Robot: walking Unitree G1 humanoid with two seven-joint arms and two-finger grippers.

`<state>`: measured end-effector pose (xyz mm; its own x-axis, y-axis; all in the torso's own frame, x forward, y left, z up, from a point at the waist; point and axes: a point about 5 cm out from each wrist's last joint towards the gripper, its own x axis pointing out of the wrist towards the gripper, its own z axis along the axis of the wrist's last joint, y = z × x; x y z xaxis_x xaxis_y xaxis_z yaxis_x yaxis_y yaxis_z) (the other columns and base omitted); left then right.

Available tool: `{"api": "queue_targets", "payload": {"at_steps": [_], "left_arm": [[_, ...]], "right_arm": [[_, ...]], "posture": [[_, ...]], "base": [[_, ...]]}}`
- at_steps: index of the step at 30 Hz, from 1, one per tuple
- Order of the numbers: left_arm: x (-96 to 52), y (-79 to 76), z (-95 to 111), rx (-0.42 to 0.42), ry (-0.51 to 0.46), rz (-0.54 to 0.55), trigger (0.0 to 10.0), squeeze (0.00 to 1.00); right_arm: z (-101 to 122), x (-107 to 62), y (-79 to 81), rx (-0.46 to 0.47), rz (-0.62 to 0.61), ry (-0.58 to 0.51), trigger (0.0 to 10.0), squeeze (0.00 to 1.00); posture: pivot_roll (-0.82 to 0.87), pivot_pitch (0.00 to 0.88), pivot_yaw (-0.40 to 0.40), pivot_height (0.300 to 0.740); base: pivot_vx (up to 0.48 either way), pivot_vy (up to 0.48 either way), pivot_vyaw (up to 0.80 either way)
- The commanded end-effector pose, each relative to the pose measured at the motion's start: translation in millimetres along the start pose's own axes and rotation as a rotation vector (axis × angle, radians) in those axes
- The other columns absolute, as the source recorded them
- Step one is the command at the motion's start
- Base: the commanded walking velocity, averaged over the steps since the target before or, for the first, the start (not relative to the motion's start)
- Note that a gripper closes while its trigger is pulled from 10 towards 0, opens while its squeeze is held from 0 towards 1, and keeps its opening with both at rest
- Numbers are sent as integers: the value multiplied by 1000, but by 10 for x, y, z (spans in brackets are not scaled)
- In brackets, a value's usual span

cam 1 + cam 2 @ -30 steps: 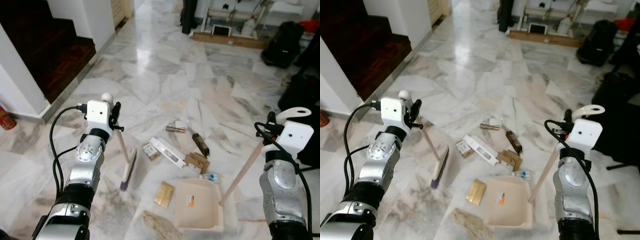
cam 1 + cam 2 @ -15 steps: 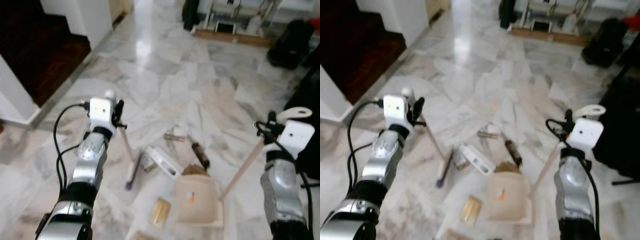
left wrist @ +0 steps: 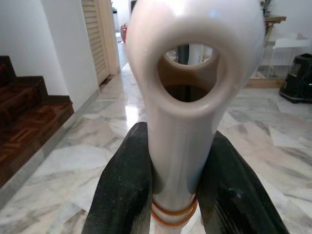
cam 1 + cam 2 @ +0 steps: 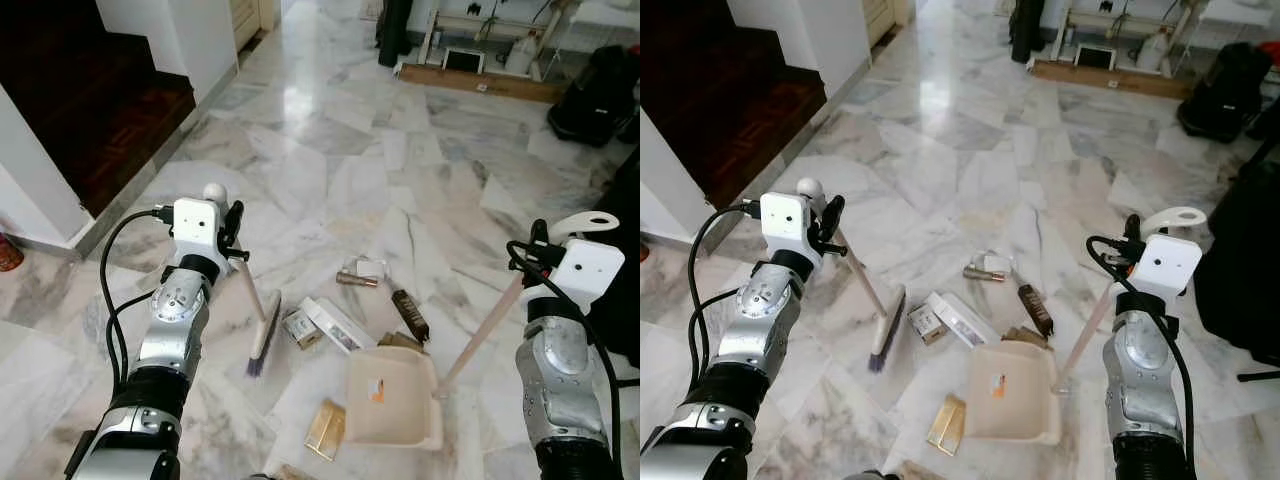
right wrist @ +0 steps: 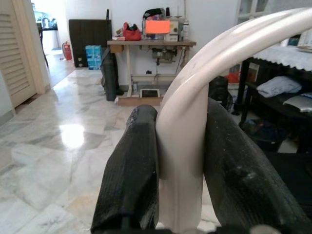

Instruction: Sweep floor

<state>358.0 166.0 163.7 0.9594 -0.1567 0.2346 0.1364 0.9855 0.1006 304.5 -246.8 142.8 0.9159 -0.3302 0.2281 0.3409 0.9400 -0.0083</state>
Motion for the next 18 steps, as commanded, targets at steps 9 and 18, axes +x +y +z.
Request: {"api": "queue_targets", "payload": {"at_steps": [9, 18], "left_arm": [[29, 35, 110, 22, -53, 10, 10000, 0], [31, 31, 120, 24, -60, 8, 10000, 0]], "right_arm": [[75, 49, 10, 15, -3, -24, 10000, 0], [85, 58, 5, 5, -8, -31, 10000, 0]], "posture": [[85, 107, -19, 740], [84, 105, -20, 740]], "base": [[0, 180, -424], [0, 0, -440]]}}
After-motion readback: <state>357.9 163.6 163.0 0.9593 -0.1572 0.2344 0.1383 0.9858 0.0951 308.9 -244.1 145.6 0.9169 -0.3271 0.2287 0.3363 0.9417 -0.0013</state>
